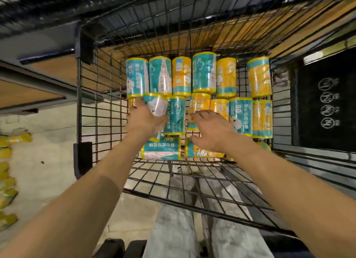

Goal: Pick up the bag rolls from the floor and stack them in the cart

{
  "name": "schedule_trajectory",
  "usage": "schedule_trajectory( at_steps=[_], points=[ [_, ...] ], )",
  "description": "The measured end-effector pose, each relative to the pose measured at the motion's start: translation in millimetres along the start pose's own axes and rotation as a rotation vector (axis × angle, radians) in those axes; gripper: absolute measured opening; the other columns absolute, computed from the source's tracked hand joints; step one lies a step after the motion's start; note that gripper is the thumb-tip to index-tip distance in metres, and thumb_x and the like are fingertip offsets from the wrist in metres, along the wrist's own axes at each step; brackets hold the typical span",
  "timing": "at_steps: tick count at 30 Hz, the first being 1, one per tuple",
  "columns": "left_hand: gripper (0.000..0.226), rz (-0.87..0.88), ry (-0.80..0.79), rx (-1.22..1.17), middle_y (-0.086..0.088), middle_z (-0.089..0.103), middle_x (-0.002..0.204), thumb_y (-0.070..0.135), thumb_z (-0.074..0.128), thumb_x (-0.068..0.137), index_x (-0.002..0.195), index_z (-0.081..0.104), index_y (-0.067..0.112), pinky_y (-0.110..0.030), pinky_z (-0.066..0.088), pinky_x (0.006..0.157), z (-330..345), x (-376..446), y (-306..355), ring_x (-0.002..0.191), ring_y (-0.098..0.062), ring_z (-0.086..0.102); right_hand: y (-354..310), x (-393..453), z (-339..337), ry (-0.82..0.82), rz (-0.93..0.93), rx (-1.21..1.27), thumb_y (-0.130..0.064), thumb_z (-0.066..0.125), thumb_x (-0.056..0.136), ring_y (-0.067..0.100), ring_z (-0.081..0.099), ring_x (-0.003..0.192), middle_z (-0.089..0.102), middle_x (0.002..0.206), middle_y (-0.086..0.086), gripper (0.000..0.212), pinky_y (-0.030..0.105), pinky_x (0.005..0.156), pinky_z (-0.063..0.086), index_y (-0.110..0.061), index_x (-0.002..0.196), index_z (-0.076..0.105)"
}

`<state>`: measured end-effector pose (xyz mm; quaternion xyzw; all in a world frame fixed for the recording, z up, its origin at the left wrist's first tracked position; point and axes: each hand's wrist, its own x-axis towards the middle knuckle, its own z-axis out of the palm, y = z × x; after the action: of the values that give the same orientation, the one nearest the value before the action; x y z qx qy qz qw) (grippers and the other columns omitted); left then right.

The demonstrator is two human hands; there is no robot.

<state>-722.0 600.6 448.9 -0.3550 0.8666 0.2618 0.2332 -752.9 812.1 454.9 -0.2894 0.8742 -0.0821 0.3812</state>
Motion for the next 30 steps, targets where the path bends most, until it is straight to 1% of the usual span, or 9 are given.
schedule_trajectory(
  at_steps=[2,8,12,16,19,22,24,27,30],
  points=[
    [0.092,-0.032,0.024,0.038,-0.023,0.048,0.135,0.050,0.080,0.076,0.141,0.026,0.014,-0.055,0.047,0.101,10,1,-1,0.122,-0.045,0.051,5,-4,1,0.007,0.005,0.006,-0.049,0.054,0.095,0.029,0.025,0.149,0.028,0.164,0.008,0.077,0.041,0.119,0.026,-0.015,0.157,0.024],
    [0.085,-0.017,0.099,0.015,-0.022,0.040,0.141,0.049,0.076,0.084,0.142,0.030,0.008,-0.050,0.041,0.103,22,5,0,0.128,-0.043,0.044,20,-12,4,0.049,0.036,0.036,-0.049,0.054,0.094,0.028,0.025,0.150,0.028,0.164,0.006,0.078,0.042,0.121,0.025,-0.018,0.158,0.023],
    [0.091,0.016,0.158,0.029,-0.024,0.031,0.144,0.052,0.073,0.085,0.144,0.026,0.002,-0.058,0.040,0.106,33,7,-1,0.131,-0.046,0.039,26,-14,4,0.073,0.054,0.024,-0.050,0.055,0.094,0.027,0.026,0.149,0.029,0.163,0.006,0.078,0.040,0.119,0.024,-0.018,0.158,0.023],
    [0.097,0.031,0.176,0.064,-0.028,0.032,0.144,0.058,0.071,0.083,0.143,0.026,-0.004,-0.059,0.036,0.109,39,10,-5,0.132,-0.049,0.037,26,-15,9,0.067,0.062,0.034,-0.050,0.053,0.095,0.027,0.026,0.149,0.030,0.163,0.007,0.078,0.041,0.119,0.024,-0.018,0.159,0.023],
    [0.099,0.100,0.194,0.096,-0.028,0.037,0.143,0.062,0.067,0.083,0.144,0.029,-0.006,-0.057,0.031,0.113,39,10,-10,0.133,-0.047,0.036,22,-15,14,0.070,0.064,0.070,-0.048,0.053,0.095,0.027,0.027,0.149,0.030,0.163,0.006,0.077,0.042,0.119,0.025,-0.018,0.158,0.023],
    [0.101,0.165,0.192,0.130,-0.024,0.037,0.148,0.070,0.052,0.086,0.151,0.026,-0.002,-0.050,0.021,0.119,36,9,-20,0.139,-0.042,0.030,18,-12,17,0.067,0.062,0.081,-0.047,0.054,0.094,0.027,0.027,0.148,0.030,0.163,0.005,0.077,0.042,0.120,0.026,-0.018,0.158,0.023],
    [0.099,0.176,0.186,0.239,-0.021,0.035,0.151,0.074,0.040,0.088,0.154,0.025,0.003,-0.051,0.023,0.116,34,11,-25,0.141,-0.039,0.029,18,-12,16,0.063,0.060,0.077,-0.047,0.054,0.095,0.027,0.027,0.148,0.030,0.163,0.005,0.077,0.042,0.120,0.026,-0.019,0.158,0.022],
    [0.094,0.140,0.161,0.342,-0.023,0.032,0.149,0.076,0.029,0.091,0.156,0.023,0.008,-0.054,0.026,0.114,33,14,-26,0.139,-0.040,0.028,20,-12,13,0.074,0.067,0.071,-0.047,0.055,0.094,0.028,0.027,0.148,0.030,0.162,0.006,0.078,0.043,0.120,0.027,-0.018,0.158,0.022],
    [0.095,0.158,0.161,0.456,-0.022,0.035,0.145,0.074,0.015,0.092,0.156,0.021,0.004,-0.052,0.029,0.110,34,13,-23,0.134,-0.039,0.034,22,-11,12,0.085,0.079,0.060,-0.047,0.056,0.094,0.028,0.027,0.148,0.030,0.163,0.006,0.078,0.042,0.120,0.027,-0.017,0.159,0.022]
  ],
)
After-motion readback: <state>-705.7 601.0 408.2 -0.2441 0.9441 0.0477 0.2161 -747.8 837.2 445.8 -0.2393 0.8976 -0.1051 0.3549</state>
